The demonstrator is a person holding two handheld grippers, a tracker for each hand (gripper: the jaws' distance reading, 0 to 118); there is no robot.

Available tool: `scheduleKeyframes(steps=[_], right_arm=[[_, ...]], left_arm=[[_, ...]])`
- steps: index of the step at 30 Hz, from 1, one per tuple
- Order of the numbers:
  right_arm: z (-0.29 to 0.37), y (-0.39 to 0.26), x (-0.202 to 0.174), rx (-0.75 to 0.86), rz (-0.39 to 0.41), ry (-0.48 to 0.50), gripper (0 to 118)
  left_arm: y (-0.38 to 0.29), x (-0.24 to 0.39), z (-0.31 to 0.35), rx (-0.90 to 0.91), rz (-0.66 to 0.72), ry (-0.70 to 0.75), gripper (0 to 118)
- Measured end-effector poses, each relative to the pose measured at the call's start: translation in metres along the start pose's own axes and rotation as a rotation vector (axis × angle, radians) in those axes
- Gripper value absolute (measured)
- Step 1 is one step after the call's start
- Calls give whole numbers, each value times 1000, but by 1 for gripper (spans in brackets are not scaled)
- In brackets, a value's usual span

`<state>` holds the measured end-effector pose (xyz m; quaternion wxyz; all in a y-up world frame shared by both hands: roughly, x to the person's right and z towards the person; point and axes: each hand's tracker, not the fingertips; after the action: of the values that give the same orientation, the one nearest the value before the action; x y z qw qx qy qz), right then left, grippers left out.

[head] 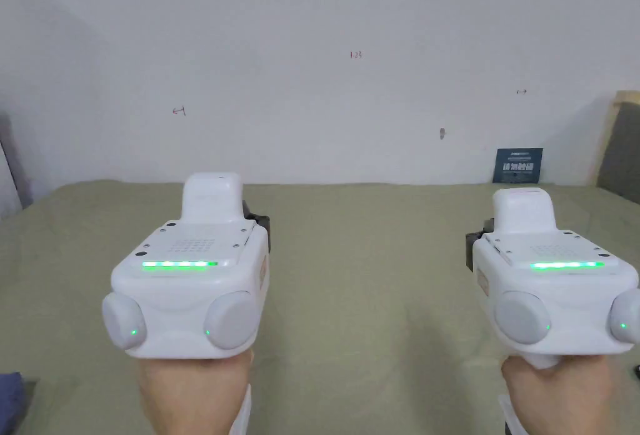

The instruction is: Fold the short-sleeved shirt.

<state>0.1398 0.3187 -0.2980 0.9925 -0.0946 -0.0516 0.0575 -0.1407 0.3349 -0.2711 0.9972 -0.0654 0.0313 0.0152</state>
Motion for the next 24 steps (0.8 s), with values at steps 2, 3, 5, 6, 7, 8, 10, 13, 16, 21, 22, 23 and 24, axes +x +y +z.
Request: scheduleKeyframes(steps=[2, 3, 5, 6, 7, 8, 10, 13, 16, 21, 22, 23, 24], right_arm=[[-1, 4, -2, -3, 24, -5, 0], [-2, 4, -2, -4, 24, -2, 0], [-5, 3, -1, -17, 16, 3, 0], [-6, 3, 0, -22, 10, -4, 1], [-6, 2, 0, -25, -1, -10, 2], [-7, 1, 2, -27, -4, -7, 4], [-8, 0, 3, -34, -6, -8, 18], [-9, -2, 4, -38, 2, 0, 110], [-10, -7, 7, -48, -13, 10, 118], [-10, -10, 7, -33, -18, 50, 118], [-9, -12, 6, -26, -13, 62, 118], [-8, -15, 6, -13, -8, 69, 118], [-8, -16, 5, 3, -3, 74, 118]], left_arm=[[2, -6, -2, -5, -31, 15, 2], [2, -7, -2, -7, -49, 39, 2], [1, -14, -2, -11, -51, 42, 2], [0, -17, -2, -11, -51, 48, 2], [0, -20, -1, -16, -45, 53, 3], [0, -22, -1, -19, -43, 56, 6], [-1, -28, -2, -21, -42, 63, 24], [-1, -35, -3, -25, -27, 53, 117], [-4, -40, 0, -2, 1, 58, 118], [-10, -41, -9, -27, -30, 85, 118], [-12, -41, -10, -30, -30, 88, 118], [-14, -42, -10, -29, -29, 88, 118], [-15, -43, -11, -30, -28, 86, 118]])
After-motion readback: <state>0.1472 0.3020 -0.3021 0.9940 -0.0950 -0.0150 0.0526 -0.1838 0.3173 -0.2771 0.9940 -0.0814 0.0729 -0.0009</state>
